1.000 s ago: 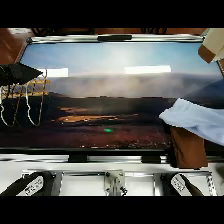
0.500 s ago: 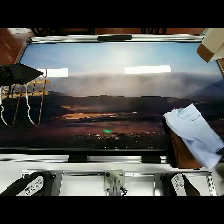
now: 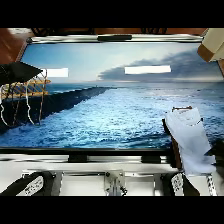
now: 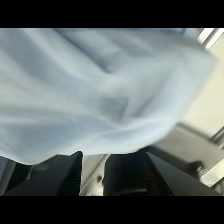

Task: Fold the shirts.

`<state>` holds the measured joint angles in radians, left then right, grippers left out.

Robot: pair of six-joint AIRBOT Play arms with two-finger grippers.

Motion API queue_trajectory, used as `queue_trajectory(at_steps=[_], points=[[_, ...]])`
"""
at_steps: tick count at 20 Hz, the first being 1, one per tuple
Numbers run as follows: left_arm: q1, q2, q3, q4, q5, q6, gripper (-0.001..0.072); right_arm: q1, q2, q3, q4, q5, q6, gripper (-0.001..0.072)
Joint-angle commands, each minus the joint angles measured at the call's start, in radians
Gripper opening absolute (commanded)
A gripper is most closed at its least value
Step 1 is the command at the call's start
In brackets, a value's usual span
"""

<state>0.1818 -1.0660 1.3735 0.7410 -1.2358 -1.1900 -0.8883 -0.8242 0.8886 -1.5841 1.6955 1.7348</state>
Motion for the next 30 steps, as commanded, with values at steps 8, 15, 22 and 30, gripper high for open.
queue_trajectory(at_steps=[8, 15, 22, 30], points=[[-0.539, -0.261, 0.141, 1.032, -0.121, -0.457, 0.0110, 0.563, -0.129, 0.531, 0.112, -0.238, -0.034, 0.0498], [-0.645, -0.368, 0.138, 0.935, -0.166, -0.581, 0.0715, 1.092, -0.404, 0.531, 0.015, -0.150, 0.111, 0.0665], [-0.644, -0.369, 0.138, 0.935, -0.164, -0.576, 0.0715, 1.127, -0.464, 0.531, 0.011, -0.132, 0.078, 0.0665], [-0.643, -0.368, 0.138, 0.939, -0.197, -0.529, 0.0715, 1.127, -0.464, 0.531, 0.011, -0.132, 0.078, 0.0665]])
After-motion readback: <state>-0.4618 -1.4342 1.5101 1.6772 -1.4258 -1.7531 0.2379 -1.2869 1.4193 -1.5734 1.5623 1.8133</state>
